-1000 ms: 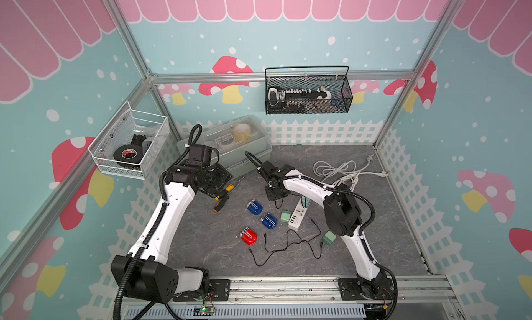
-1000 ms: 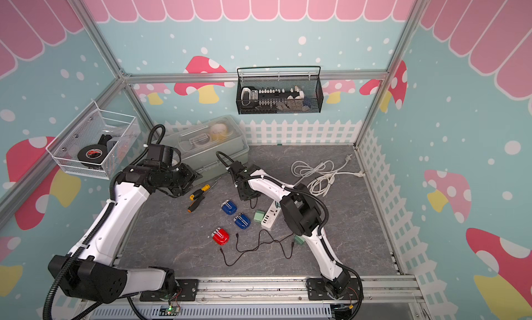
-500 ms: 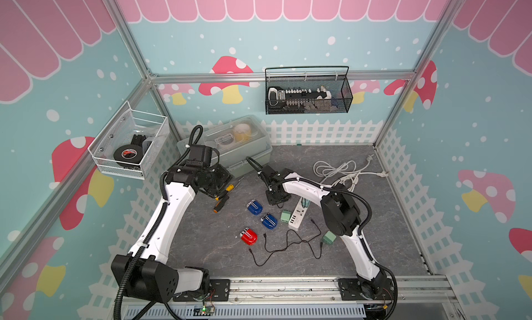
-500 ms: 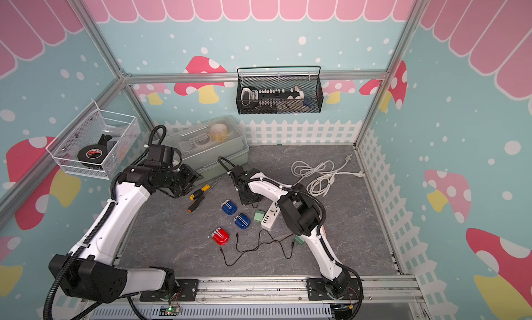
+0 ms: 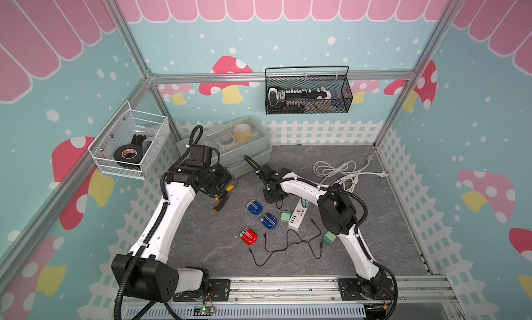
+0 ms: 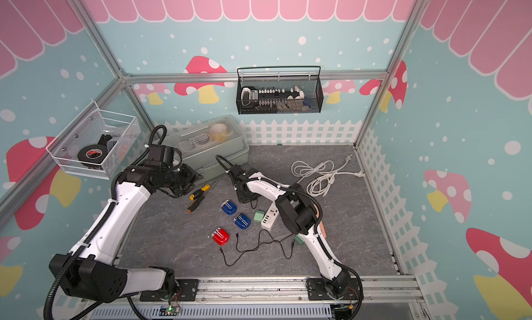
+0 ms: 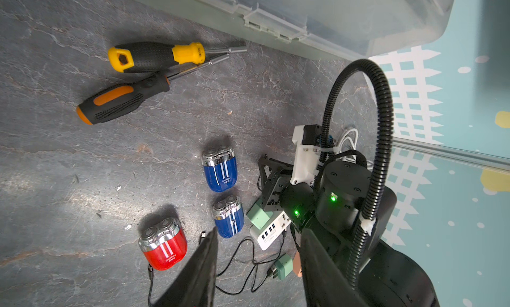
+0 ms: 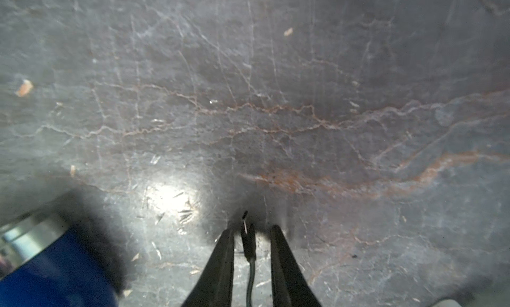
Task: Charge the electric shaver
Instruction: Pick up the charging cable from the center of the board.
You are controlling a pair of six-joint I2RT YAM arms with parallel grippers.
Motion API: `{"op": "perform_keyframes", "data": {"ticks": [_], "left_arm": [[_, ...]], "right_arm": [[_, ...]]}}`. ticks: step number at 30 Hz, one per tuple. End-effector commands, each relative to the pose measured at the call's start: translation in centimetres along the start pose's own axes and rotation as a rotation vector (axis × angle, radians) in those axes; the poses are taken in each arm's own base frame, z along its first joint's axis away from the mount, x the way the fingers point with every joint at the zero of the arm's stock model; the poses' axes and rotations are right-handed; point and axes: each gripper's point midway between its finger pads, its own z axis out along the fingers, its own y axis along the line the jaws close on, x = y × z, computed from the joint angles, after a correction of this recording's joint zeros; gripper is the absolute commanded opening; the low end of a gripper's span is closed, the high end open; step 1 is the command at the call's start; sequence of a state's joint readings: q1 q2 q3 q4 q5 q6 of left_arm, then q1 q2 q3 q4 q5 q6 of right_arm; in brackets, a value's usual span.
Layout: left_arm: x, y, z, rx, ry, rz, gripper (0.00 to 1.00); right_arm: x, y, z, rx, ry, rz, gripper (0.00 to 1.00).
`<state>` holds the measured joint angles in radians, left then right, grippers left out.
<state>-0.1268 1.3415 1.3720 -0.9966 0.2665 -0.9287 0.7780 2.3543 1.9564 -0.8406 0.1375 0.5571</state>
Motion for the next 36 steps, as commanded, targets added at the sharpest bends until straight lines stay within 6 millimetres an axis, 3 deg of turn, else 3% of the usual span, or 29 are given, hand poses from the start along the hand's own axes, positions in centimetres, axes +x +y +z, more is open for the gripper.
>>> {"op": "perform_keyframes", "data": {"ticks": [1,4,13,16,19,21,24,26,27,30,33,36], "left_arm": [[0.2,0.0,0.3,0.002,0.008,0.004,0.47],[0.1,-0.1,0.3,0.004,0.005,0.006,0.46],[0.5,-0.2,0.8,0.01,0.032,0.008,0.45],[1.2,-0.7,1.5,0.026,0.074,0.006,0.41],[2.5,-1.6,2.6,0.052,0.14,-0.009,0.4],[3.6,-3.9,3.2,0.138,0.191,0.026,0.39],[4.7,-7.2,3.5,0.262,0.241,0.115,0.37],[5.3,-9.1,3.3,0.36,0.266,0.171,0.36],[5.7,-10.1,3.2,0.418,0.279,0.195,0.35],[7.1,-12.5,2.8,0.568,0.317,0.265,0.33],[8.8,-15.2,1.8,0.742,0.363,0.319,0.32],[11.2,-17.0,1.5,0.842,0.428,0.381,0.31]], "right_arm": [[1.5,0.0,2.6,0.01,0.069,-0.037,0.17],[2.3,-0.3,2.7,0.016,0.094,-0.031,0.06],[2.3,-0.6,0.9,-0.018,0.075,-0.04,0.0],[0.4,0.0,-2.6,-0.138,-0.009,-0.028,0.0],[-1.8,0.5,-7.6,-0.336,-0.117,0.004,0.0],[-2.8,0.6,-11.0,-0.51,-0.168,0.043,0.0],[-3.4,0.0,-14.5,-0.719,-0.173,0.111,0.0],[-3.6,-0.7,-16.5,-0.809,-0.182,0.143,0.0],[-3.8,-1.1,-18.8,-0.86,-0.216,0.149,0.0],[-4.2,-2.2,-22.3,-0.998,-0.261,0.205,0.0],[-4.6,-3.0,-24.9,-1.086,-0.3,0.249,0.0],[-5.0,-3.6,-25.9,-1.109,-0.31,0.272,0.0]]}}
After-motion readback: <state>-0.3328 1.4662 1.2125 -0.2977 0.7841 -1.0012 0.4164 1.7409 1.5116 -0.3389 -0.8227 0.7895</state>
